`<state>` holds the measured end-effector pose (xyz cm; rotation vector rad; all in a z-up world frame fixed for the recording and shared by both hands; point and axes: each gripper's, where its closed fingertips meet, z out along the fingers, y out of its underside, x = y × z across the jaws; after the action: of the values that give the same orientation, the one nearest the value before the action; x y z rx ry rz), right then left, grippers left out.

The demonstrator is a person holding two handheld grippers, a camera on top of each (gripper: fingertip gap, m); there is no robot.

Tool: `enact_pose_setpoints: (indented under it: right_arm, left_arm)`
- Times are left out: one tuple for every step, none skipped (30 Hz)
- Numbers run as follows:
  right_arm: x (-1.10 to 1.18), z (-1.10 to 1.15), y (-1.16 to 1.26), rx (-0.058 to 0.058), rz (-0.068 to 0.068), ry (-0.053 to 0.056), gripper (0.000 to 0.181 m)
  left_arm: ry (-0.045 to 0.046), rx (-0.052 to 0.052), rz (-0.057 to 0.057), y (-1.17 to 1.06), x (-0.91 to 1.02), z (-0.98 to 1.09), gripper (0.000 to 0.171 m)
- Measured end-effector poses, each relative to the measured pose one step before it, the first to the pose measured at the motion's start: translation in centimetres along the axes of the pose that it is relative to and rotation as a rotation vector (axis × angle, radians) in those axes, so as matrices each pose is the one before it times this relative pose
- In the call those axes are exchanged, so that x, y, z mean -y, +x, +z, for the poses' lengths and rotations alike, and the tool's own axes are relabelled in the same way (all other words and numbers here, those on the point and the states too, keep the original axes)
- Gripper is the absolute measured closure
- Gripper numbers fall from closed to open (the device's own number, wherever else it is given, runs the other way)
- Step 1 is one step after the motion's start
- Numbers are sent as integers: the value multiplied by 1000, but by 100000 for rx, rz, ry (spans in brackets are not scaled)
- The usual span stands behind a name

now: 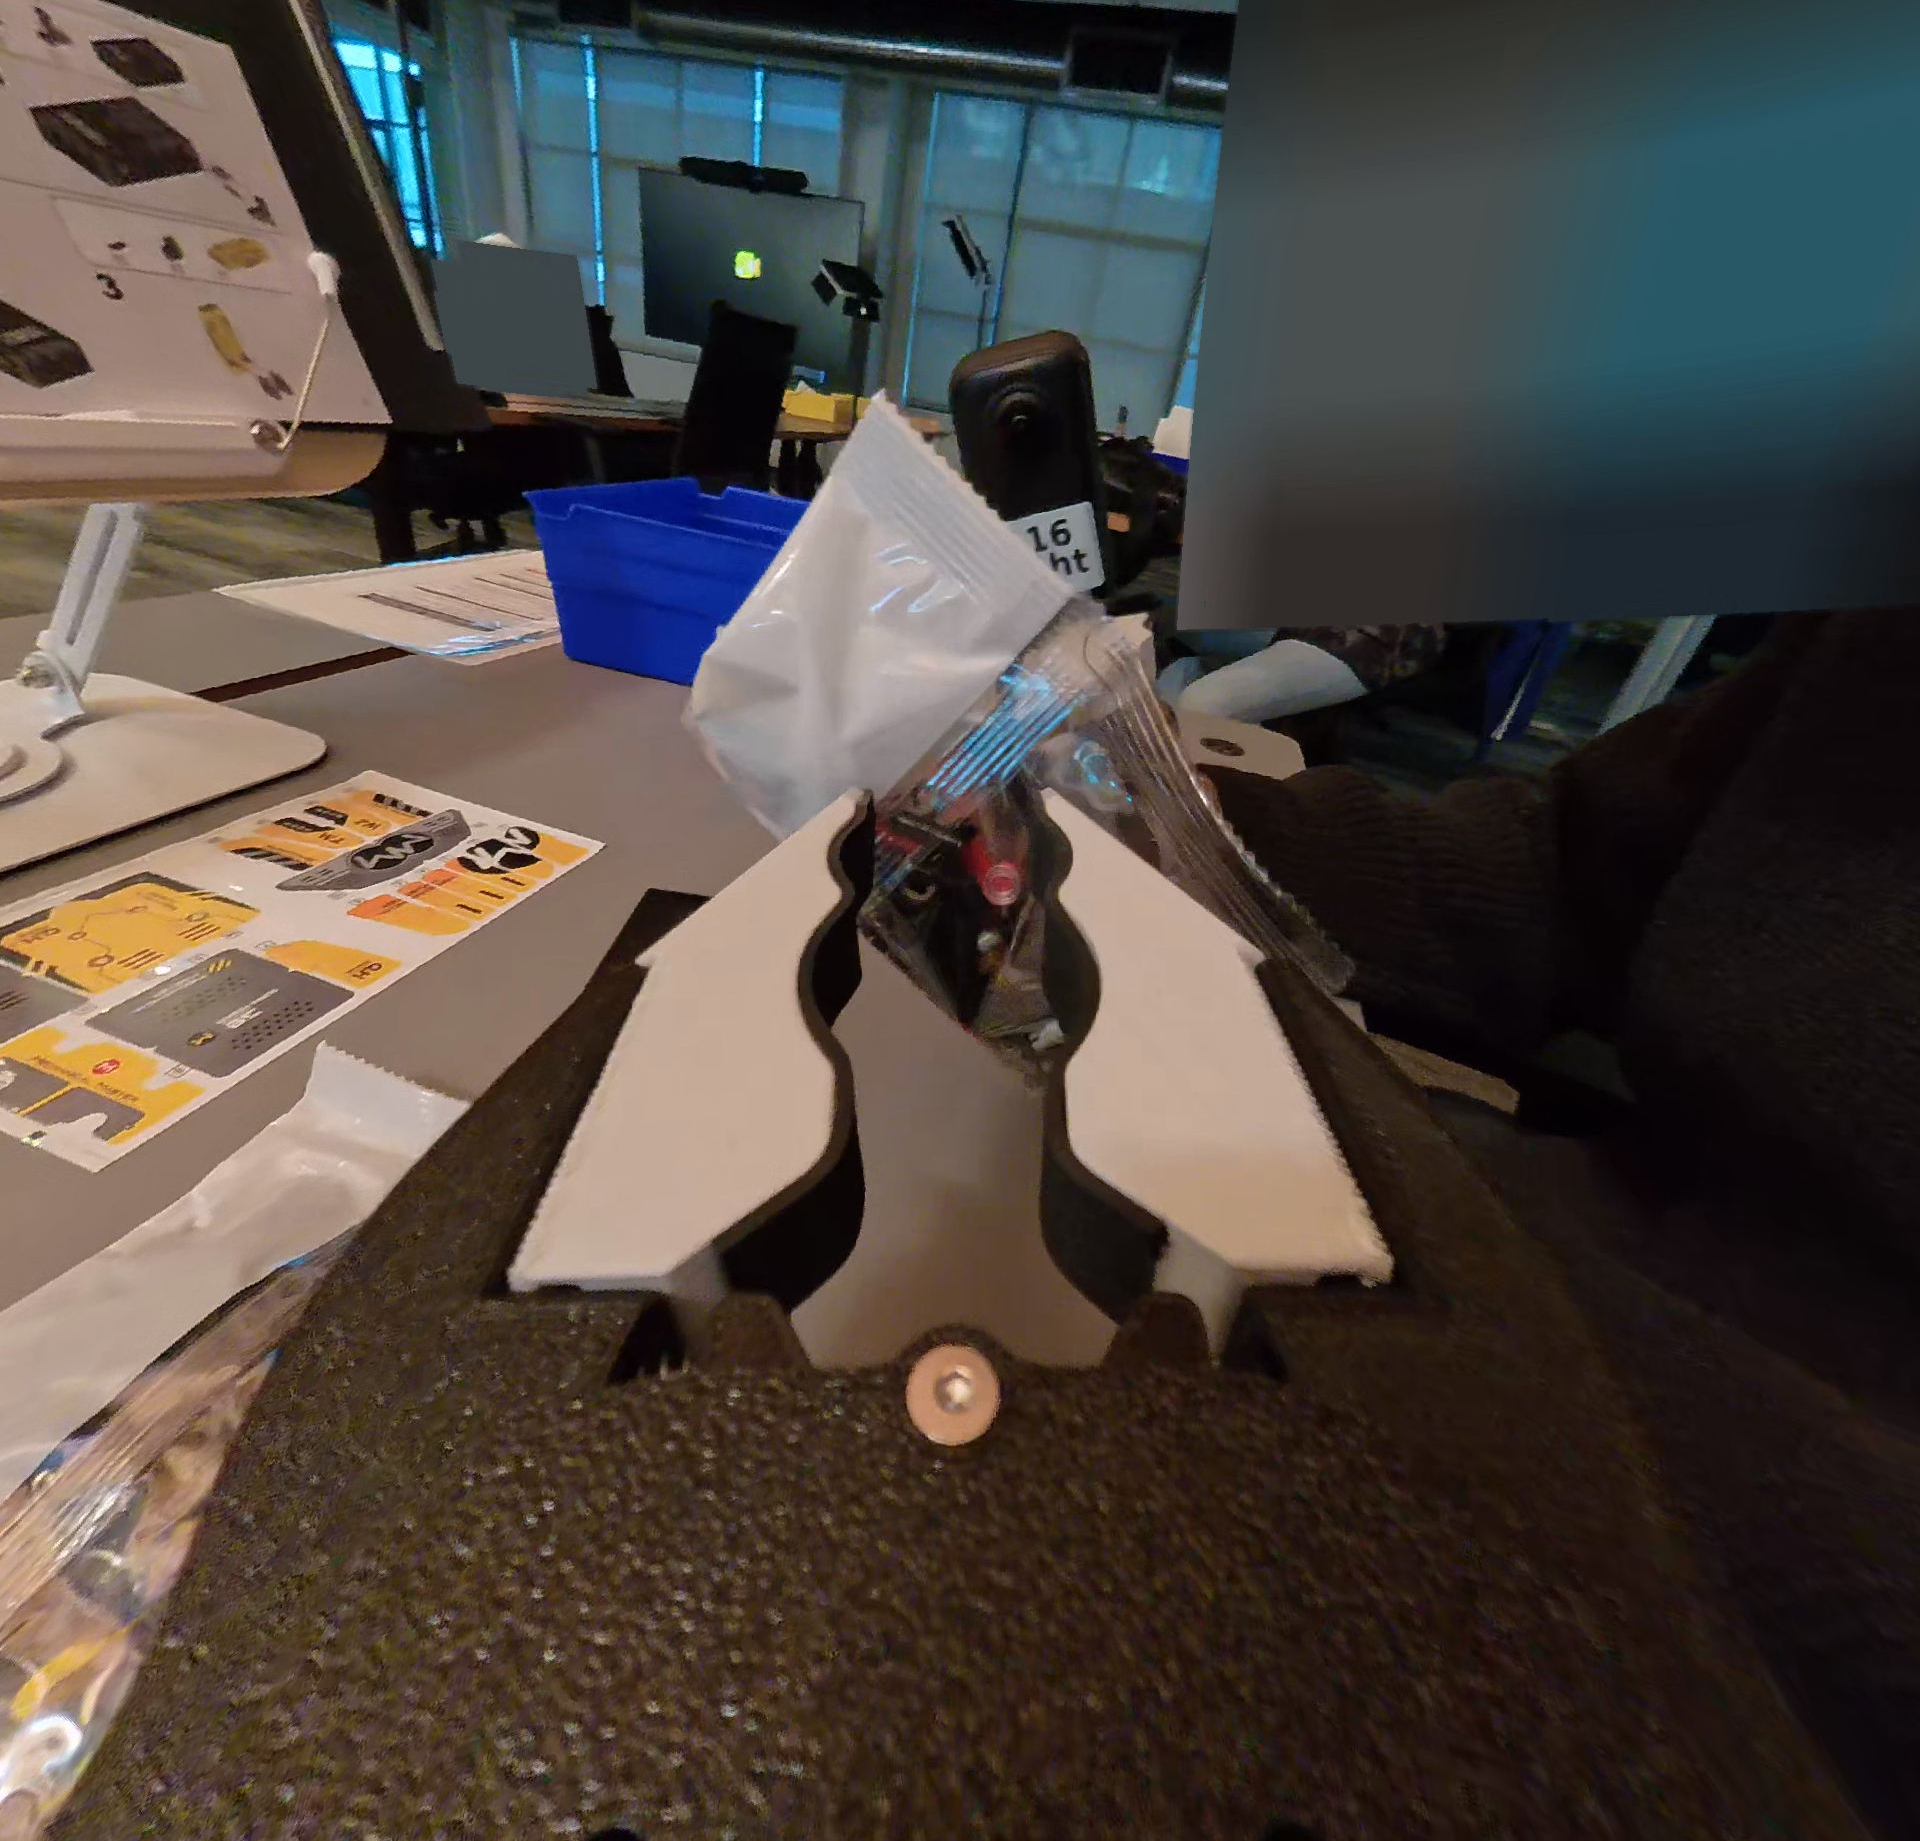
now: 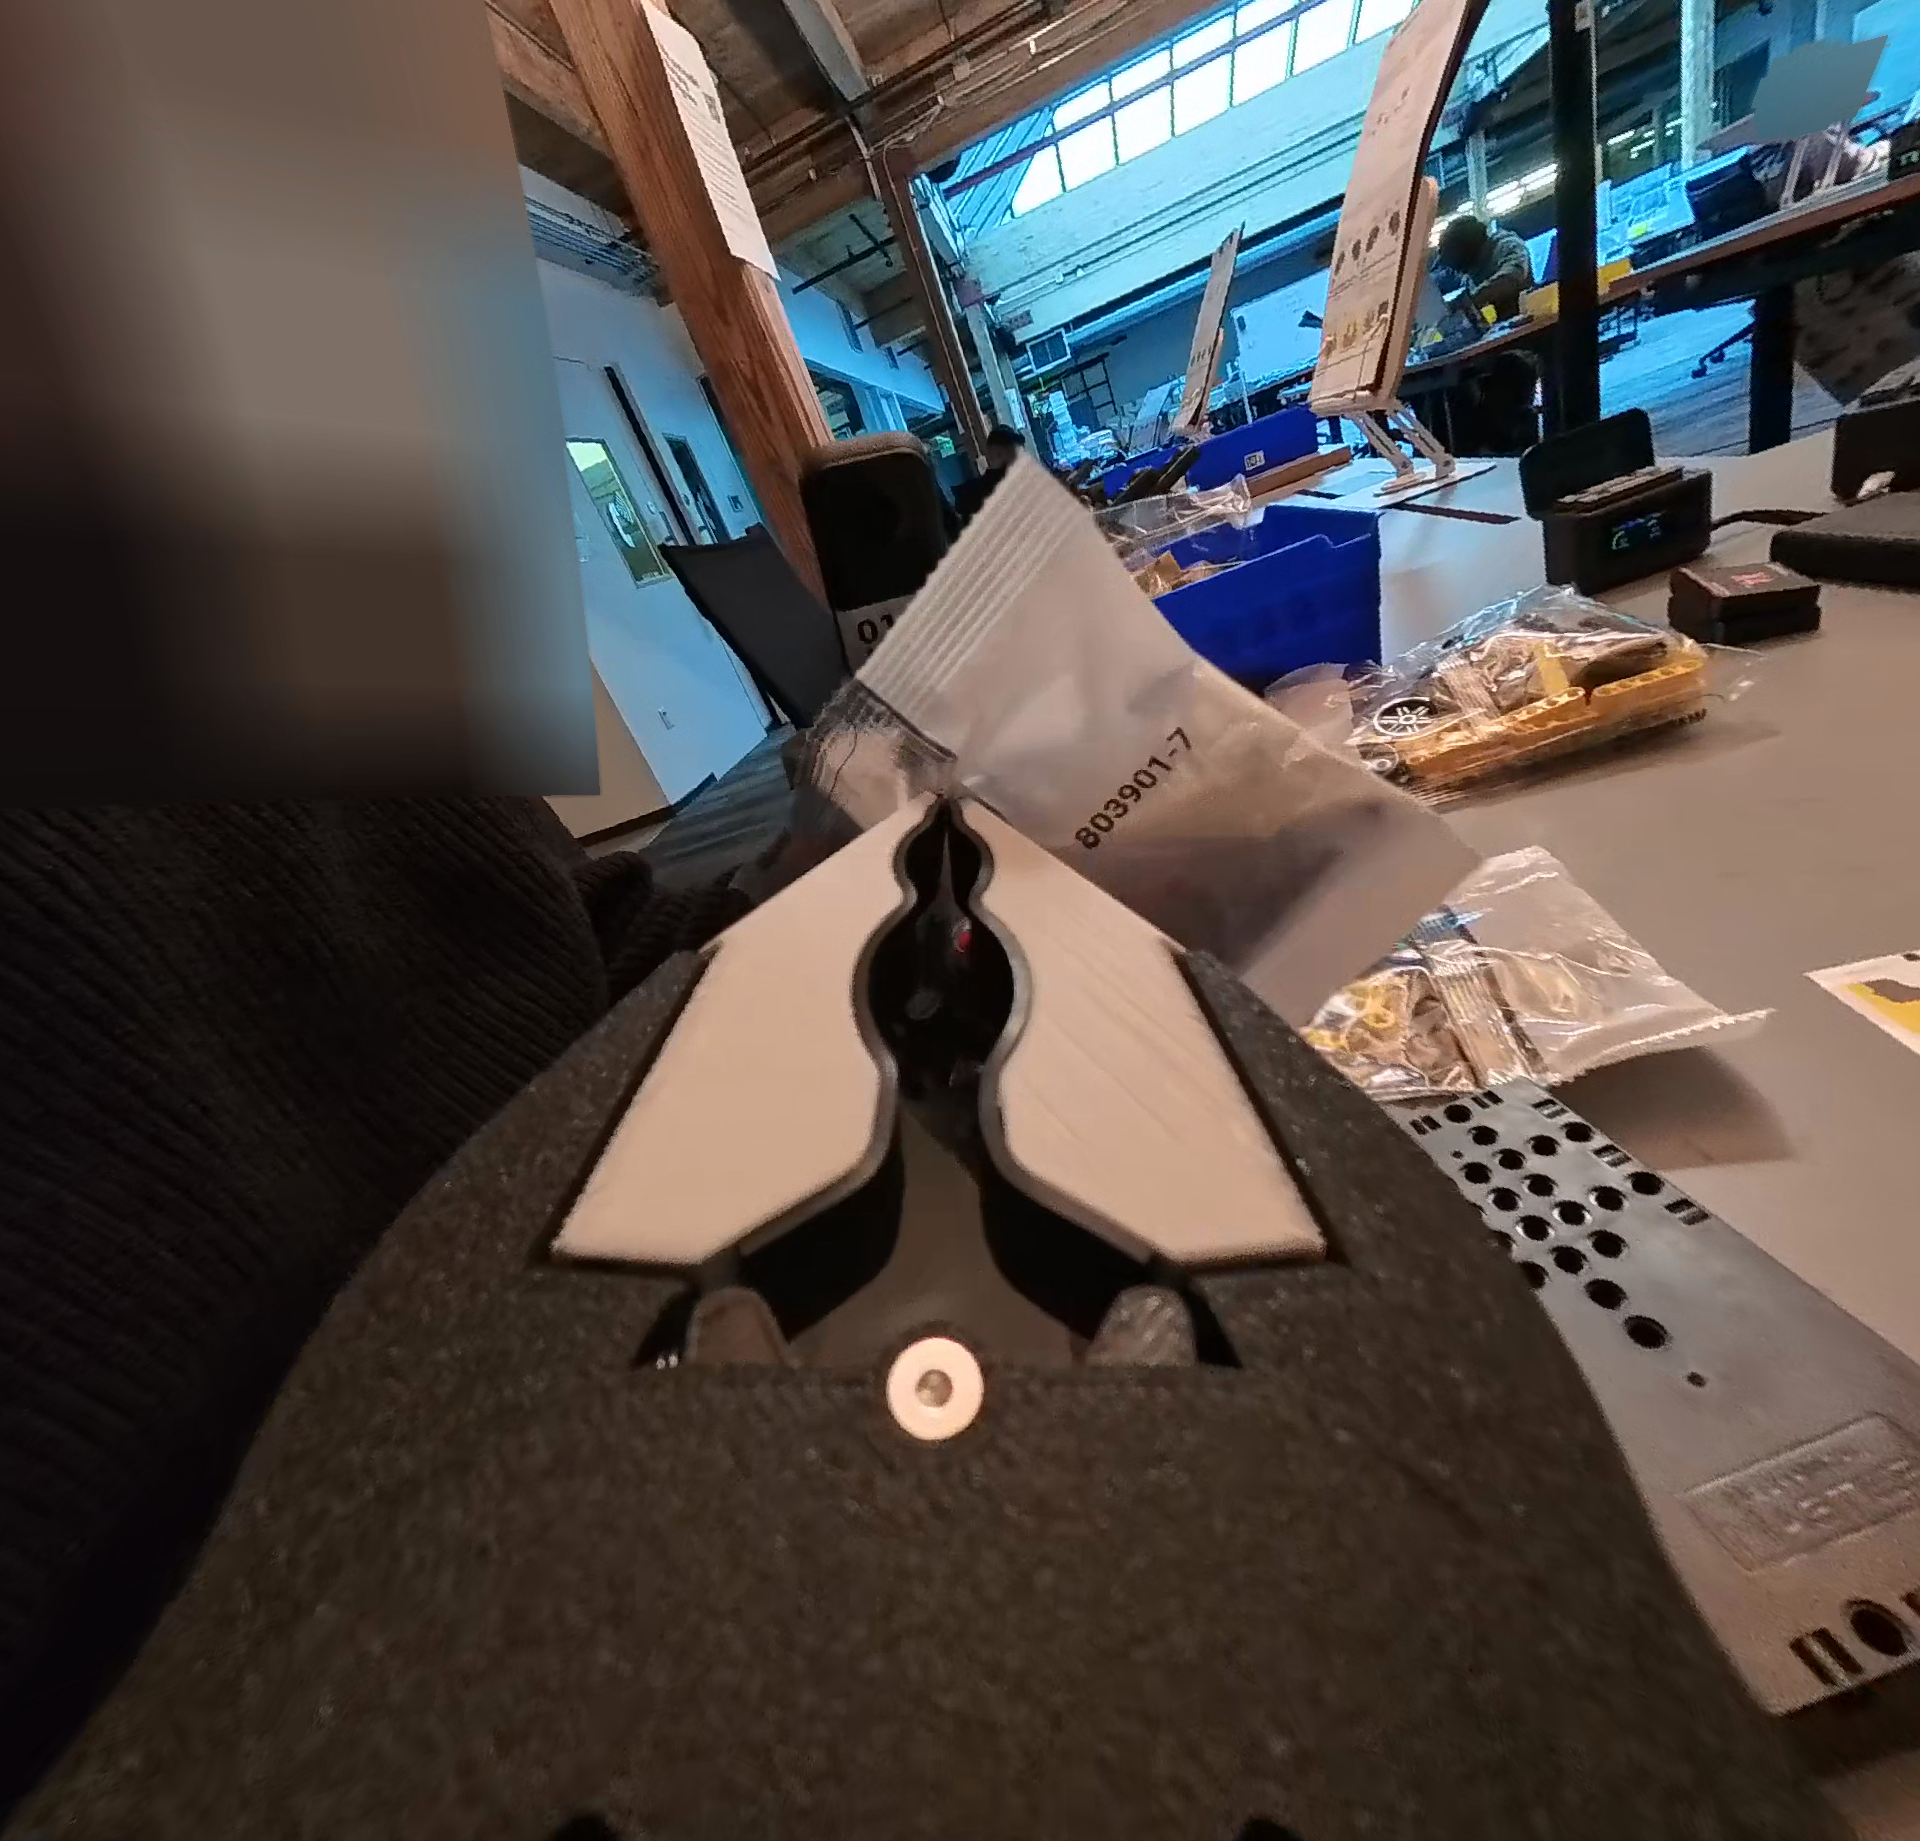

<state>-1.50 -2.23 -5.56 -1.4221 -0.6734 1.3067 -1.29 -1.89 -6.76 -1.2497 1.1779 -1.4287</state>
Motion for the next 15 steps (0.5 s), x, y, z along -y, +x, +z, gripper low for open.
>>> enact_pose_setpoints:
  right_arm:
    - [120, -17, -85, 462, 95, 604, 181]
    - [79, -18, -121, 838, 564, 485, 181]
    - [35, 28, -143, 1207, 977, 225, 181]
    - [-32, 54, -93, 977, 1120, 101, 181]
    - [-91, 81, -80, 965, 1137, -227, 181]
    - [-147, 75, -97, 1085, 1151, -537, 181]
    - [-158, 94, -40, 816, 1170, -575, 181]
    - [-204, 114, 3, 590, 1320, -637, 181]
    - [-155, 87, 33, 577, 1515, -420, 181]
    - [-62, 45, 48, 581, 1756, 25, 181]
    - [-56, 38, 108, 364, 1816, 0, 181]
    - [-57, 20, 114, 239, 1574, -32, 181]
    - [-99, -4, 64, 322, 1087, -407, 181]
    - [-167, 32, 5, 492, 743, -983, 181]
    - [-194, 71, -43, 686, 849, -1079, 181]
  left_arm:
    - [486, -1357, 16, 268, 87, -8, 143]
    - [599, -669, 57, 151, 98, -21, 143]
    - [362, -618, 527, 146, 66, 8, 143]
    - [92, -39, 1043, 114, 14, 21, 143]
    - [-223, 127, 1363, 108, -48, 64, 143]
    - [-364, -13, 1539, 138, -99, 76, 143]
    - [-218, 540, 1426, 73, -96, 116, 143]
    - [-115, 963, 1701, 41, -89, 76, 143]
    - [115, 1542, 2174, -14, -81, 12, 144]
    - [747, 1764, 2671, -47, 11, -58, 144]
    - [295, 2189, 2551, -114, -35, -19, 144]
    - [-6, 1902, 2353, -112, -51, 1, 144]
    - [-162, 876, 2159, -4, -49, 6, 145]
    - [-165, -237, 1893, 112, -76, -19, 146]
    - [-63, -888, 2048, 195, -55, -71, 147]
